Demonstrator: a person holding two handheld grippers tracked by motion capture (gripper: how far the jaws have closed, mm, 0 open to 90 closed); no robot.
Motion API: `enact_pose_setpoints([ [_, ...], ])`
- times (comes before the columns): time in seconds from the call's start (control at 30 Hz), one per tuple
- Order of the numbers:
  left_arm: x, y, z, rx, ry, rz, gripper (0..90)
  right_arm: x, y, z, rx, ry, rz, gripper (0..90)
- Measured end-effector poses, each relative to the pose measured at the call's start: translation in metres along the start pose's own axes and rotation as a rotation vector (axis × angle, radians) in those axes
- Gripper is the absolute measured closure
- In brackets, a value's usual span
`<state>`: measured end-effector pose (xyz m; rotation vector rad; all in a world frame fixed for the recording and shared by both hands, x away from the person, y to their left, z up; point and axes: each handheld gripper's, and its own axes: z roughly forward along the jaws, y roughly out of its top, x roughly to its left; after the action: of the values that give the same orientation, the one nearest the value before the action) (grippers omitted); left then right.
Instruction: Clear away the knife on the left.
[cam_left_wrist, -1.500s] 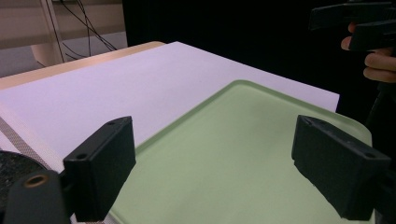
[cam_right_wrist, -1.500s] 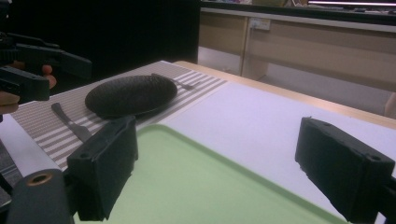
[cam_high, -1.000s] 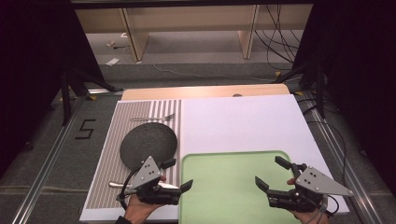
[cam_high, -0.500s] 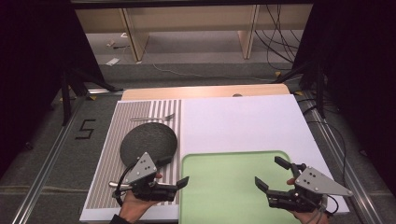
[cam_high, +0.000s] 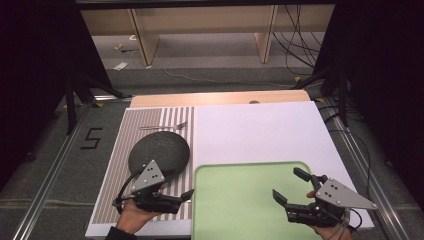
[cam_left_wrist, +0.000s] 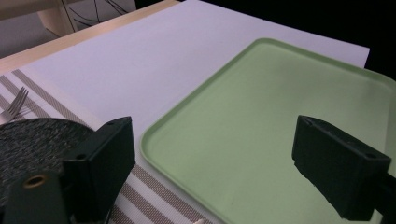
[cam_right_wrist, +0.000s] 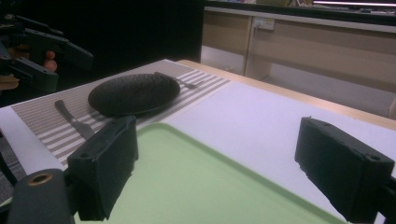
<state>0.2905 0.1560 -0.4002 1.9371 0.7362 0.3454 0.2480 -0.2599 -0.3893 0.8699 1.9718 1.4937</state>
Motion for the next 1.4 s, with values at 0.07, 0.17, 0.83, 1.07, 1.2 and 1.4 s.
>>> enact_pose_setpoints([
  [0.07, 0.003, 0.000, -0.002, 0.012, 0.012, 0.008, 13.0, 0.000, 0.000, 0.000, 0.002, 0.002, 0.001, 14.2],
  [0.17, 0.006, 0.000, -0.005, 0.033, 0.017, 0.015, 13.1, 0.000, 0.000, 0.000, 0.000, 0.002, 0.000, 14.2],
  [0.83, 0.039, -0.012, -0.029, 0.317, 0.050, 0.086, 15.0, 0.001, 0.000, 0.001, 0.006, 0.010, -0.005, 14.5],
  [1.07, 0.049, -0.026, -0.024, 0.454, 0.064, 0.085, 15.4, 0.000, 0.000, 0.003, 0.013, 0.008, -0.003, 14.7],
  [1.2, 0.050, -0.032, -0.019, 0.523, 0.071, 0.093, 15.7, 0.001, 0.000, 0.002, 0.007, 0.009, -0.009, 14.7],
  [1.4, 0.058, -0.037, -0.019, 0.576, 0.059, 0.072, 16.2, 0.001, 0.000, 0.002, 0.008, 0.011, -0.007, 14.9],
])
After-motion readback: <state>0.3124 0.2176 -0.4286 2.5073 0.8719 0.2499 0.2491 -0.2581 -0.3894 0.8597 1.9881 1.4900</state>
